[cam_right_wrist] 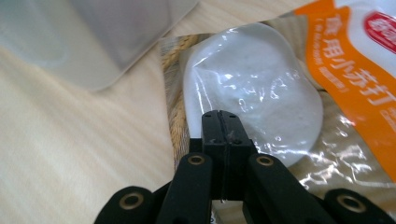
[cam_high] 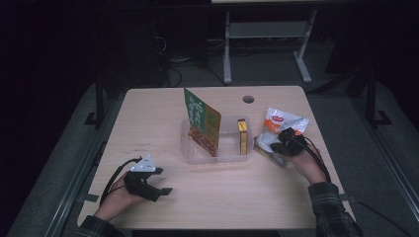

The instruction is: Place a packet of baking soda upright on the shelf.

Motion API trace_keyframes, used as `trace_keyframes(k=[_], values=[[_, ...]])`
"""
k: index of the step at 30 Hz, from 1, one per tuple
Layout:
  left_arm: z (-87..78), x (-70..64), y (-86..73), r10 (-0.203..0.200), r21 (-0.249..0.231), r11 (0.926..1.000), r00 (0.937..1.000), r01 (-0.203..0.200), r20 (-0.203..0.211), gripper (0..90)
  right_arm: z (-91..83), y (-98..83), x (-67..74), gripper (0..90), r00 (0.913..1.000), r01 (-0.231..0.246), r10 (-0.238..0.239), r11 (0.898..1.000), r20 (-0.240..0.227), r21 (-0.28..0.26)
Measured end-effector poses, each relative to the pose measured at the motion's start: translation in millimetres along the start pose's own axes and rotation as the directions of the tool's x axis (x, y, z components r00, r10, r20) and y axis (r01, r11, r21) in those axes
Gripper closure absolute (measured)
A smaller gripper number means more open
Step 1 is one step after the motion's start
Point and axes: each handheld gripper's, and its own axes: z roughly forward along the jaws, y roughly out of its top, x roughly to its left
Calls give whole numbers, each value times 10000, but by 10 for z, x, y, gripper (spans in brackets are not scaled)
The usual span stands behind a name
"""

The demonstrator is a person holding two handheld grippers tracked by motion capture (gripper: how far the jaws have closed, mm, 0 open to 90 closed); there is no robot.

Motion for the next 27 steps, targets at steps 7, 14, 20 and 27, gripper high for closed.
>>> trace_keyframes(k=[7, 14, 20, 27], values=[[12, -3, 7, 43, 61, 10000, 10000, -43, 37, 158, -46, 43, -153, 900, 9991, -49, 76, 9980, 416, -627], [15, -2, -1, 20, 92, 10000, 10000, -20, 47, 158, 86, 41, -126, 900, 9998, 11, -9, 9999, 196, -114], [10, -3, -6, 23, 59, 10000, 10000, -23, 72, 158, 28, -16, -67, 900, 9999, 98, -99, 9999, 130, 68], [16, -7, -4, 18, 68, 10000, 10000, -19, 69, 158, -91, -161, 82, 900, 9990, 436, -437, 9989, 64, 177]])
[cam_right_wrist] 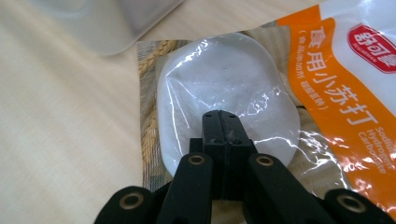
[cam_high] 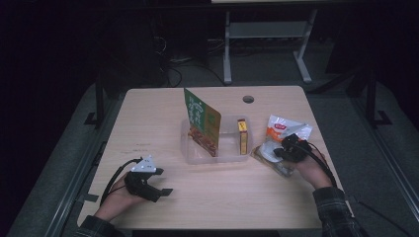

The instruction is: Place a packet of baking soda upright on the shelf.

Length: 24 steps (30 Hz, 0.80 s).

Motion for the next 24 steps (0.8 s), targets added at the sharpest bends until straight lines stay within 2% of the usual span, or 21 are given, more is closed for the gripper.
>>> trace_keyframes(k=[4, 10, 16, 22, 24], values=[[-3, 2, 3, 87, 71, 9999, 10000, -87, 7, 158, -76, -90, 104, 900, 9998, 157, -156, 9998, -154, 82], [15, -5, 1, 97, 64, 9999, 9999, -97, 28, 158, -172, -209, 254, 900, 9974, 220, -216, 9997, -681, 55], [20, -3, 1, 93, 47, 9999, 10000, -93, 28, 158, -229, -259, 421, 900, 9936, 589, -575, 9982, -973, 118], [31, -11, 5, 120, 89, 9999, 9999, -121, 47, 158, -220, -242, 458, 900, 9896, 767, -743, 9970, -1232, 144], [33, -12, 6, 109, 89, 9999, 9999, -109, 49, 158, -211, -230, 487, 900, 9859, 922, -894, 9956, -1415, 136]])
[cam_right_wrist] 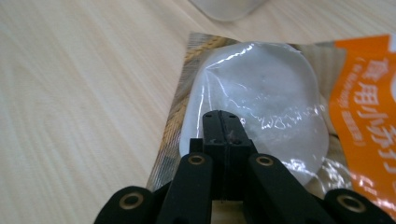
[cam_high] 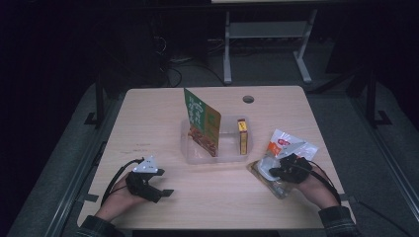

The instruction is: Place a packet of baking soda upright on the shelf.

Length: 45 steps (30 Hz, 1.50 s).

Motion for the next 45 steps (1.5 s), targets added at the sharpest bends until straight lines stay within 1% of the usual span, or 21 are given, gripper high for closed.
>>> trace_keyframes(k=[1, 2, 5, 7, 9, 13, 16, 20, 25, 26, 27, 29, 30, 31, 32, 37, 39, 42, 43, 44, 45], values=[[0, 0, 1, -15, 9, 10000, 10000, 15, 2, 158, 3, 6, 15, 900, 10000, -10, 10, 10000, -98, 10], [0, -1, 1, -30, 6, 10000, 10000, 30, 6, 158, 10, 13, 27, 900, 9997, 108, -107, 9999, -203, 23], [-7, -4, 0, -17, -39, 10000, 10000, 17, 3, 158, 13, 32, 43, 900, 9987, 438, -436, 9990, -249, 72], [-12, -2, -2, -5, -46, 10000, 10000, 5, 2, 158, -9, 31, 13, 900, 9984, 546, -545, 9985, -145, 16], [-12, 0, -3, -13, -43, 10000, 10000, 13, 0, 158, -8, 12, -29, 900, 9978, 636, -633, 9978, -179, 158], [-2, -1, 3, -5, -33, 10000, 10000, 5, 17, 158, 12, 8, -44, 900, 9950, 765, -765, 9971, -643, -28], [-3, -8, 6, 49, 6, 10000, 10000, -49, 27, 158, 33, 38, -4, 900, 9915, 995, -992, 9950, -838, -11], [2, -16, 7, 15, -11, 10000, 10000, -15, 49, 158, 74, 67, 57, 900, 9838, 1274, -1286, 9917, -1252, -177], [4, -21, 10, 13, -5, 10000, 10000, -13, 80, 158, 134, 128, 185, 900, 9749, 1551, -1583, 9874, -1567, -329], [2, -21, 11, 19, -11, 10000, 10000, -19, 81, 158, 151, 145, 210, 900, 9704, 1773, -1810, 9835, -1599, -369], [1, -21, 11, 24, -18, 10000, 10000, -23, 88, 158, 167, 163, 250, 900, 9674, 1844, -1884, 9821, -1690, -395], [-4, -22, 14, 20, -45, 10000, 9999, -20, 102, 158, 200, 204, 320, 900, 9590, 2196, -2236, 9747, -1743, -423], [-4, -24, 15, 0, -68, 10000, 9999, 1, 128, 158, 212, 228, 365, 900, 9562, 2227, -2266, 9740, -1853, -417], [-5, -25, 16, -27, -97, 9999, 9999, 28, 159, 158, 234, 254, 400, 900, 9514, 2385, -2429, 9701, -1894, -462], [-6, -26, 17, -31, -125, 9999, 9998, 33, 177, 158, 260, 279, 431, 900, 9439, 2660, -2712, 9625, -1882, -530], [-14, -34, 26, 38, -145, 9999, 9996, -34, 276, 158, 371, 420, 679, 900, 9216, 3114, -3186, 9479, -2217, -673], [-15, -41, 30, 86, -180, 9998, 9993, -80, 358, 158, 416, 479, 788, 900, 9075, 3363, -3442, 9388, -2406, -747], [-22, -54, 46, 173, -245, 9996, 9987, -161, 482, 157, 484, 563, 933, 900, 8826, 3721, -3816, 9240, -2747, -880], [-24, -63, 51, 164, -276, 9995, 9984, -150, 533, 157, 502, 589, 985, 900, 8771, 3789, -3881, 9212, -2828, -888], [-26, -68, 58, 218, -293, 9994, 9981, -202, 568, 157, 526, 615, 1029, 900, 8677, 3913, -4019, 9152, -2925, -966], [-26, -68, 58, 218, -293, 9994, 9981, -202, 568, 157, 526, 615, 1029, 900, 8677, 3913, -4019, 9152, -2925, -966]])
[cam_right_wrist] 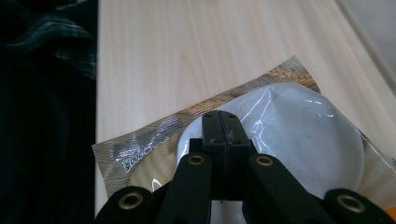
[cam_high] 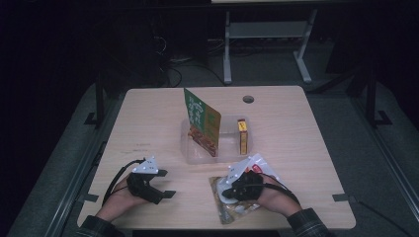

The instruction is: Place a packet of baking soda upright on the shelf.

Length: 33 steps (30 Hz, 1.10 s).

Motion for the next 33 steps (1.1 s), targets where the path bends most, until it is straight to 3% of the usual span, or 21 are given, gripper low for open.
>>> trace_keyframes(k=[3, 8, 11, 12, 15, 18, 22, 26, 30, 33], values=[[-4, -35, 28, -96, -120, 9999, 9990, 101, 439, 157, 126, 148, 88, 900, 9985, 369, -371, 9993, -413, -61], [13, -65, 52, -26, -172, 9998, 9985, 35, 540, 158, 226, 260, 170, 900, 9949, 661, -670, 9977, -753, -138], [17, -78, 68, 22, -281, 9996, 9984, -5, 571, 165, 214, 256, 177, 900, 9952, 683, -695, 9975, -690, -191], [23, -89, 99, 64, -432, 9991, 9981, -38, 618, 175, 143, 217, 154, 896, 9975, 428, -456, 9977, -532, -528], [52, -119, 176, 214, -614, 9980, 9973, -170, 706, 193, 12, 141, 102, 838, 10000, 40, -45, 9964, -60, -843], [121, -152, 271, 305, -648, 9976, 9957, -249, 872, 208, -134, 10, 43, 762, 9960, -693, 748, 9920, 491, -1058], [222, -197, 420, 529, -705, 9965, 9928, -455, 1075, 224, -340, -181, -1, 654, 9796, -1583, 1731, 9776, 1019, -1390], [365, -267, 535, 836, -620, 9952, 9875, -759, 1336, 238, -526, -389, -33, 526, 9478, -2423, 2762, 9487, 1596, -2031], [544, -300, 625, 1009, -421, 9946, 9814, -952, 1632, 261, -645, -548, -46, 432, 9193, -2816, 3335, 9283, 2087, -2430], [657, -319, 688, 1044, -309, 9945, 9784, -1005, 1785, 274, -692, -614, -37, 398, 9113, -2847, 3438, 9236, 2267, -2566]])
